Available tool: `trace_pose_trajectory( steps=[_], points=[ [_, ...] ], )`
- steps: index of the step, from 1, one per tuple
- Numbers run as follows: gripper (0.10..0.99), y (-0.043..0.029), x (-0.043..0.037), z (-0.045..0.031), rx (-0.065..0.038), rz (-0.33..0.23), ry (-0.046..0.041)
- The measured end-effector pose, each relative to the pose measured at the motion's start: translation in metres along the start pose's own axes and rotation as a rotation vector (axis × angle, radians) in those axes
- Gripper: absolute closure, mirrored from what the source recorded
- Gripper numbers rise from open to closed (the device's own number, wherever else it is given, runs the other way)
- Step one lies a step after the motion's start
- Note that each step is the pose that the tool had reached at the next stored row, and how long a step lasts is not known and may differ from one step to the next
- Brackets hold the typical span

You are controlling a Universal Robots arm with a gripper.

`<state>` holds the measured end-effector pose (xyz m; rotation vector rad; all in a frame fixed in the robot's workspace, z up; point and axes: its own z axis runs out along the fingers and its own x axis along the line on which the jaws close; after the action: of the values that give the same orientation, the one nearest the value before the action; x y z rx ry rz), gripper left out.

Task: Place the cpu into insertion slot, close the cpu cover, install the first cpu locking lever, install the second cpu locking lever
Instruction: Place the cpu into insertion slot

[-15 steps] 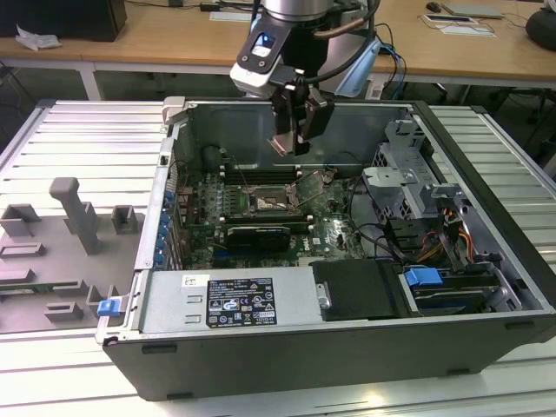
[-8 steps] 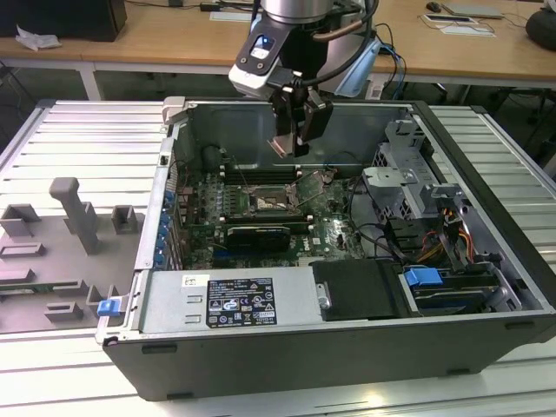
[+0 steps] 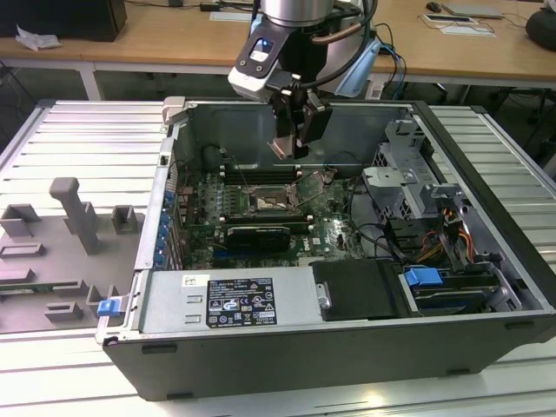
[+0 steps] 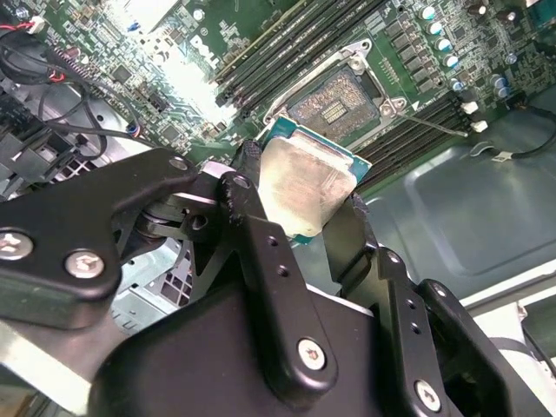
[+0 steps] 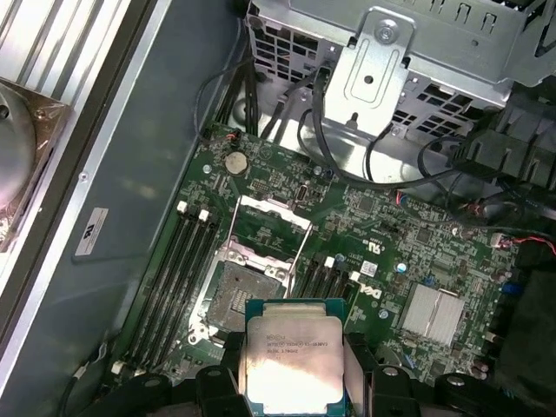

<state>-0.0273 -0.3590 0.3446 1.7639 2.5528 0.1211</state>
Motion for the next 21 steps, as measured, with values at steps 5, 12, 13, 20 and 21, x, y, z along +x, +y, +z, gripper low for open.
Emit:
trace_pose_trajectory(
  steps=[5,12,13,20,21],
  points=[
    [0.553,-0.0001,0.0,0.0013,0.002,0.01,-0.0012],
    [0.553,-0.0001,0.0003,0.0029,0.004,0.044,-0.0046],
    [0.553,-0.0002,0.0003,0.0031,0.004,0.048,-0.005],
    [0.553,-0.0001,0.0009,0.0052,0.008,0.097,-0.0098],
    [0.553,-0.0001,0.001,0.0056,0.008,0.106,-0.0104]
  ],
)
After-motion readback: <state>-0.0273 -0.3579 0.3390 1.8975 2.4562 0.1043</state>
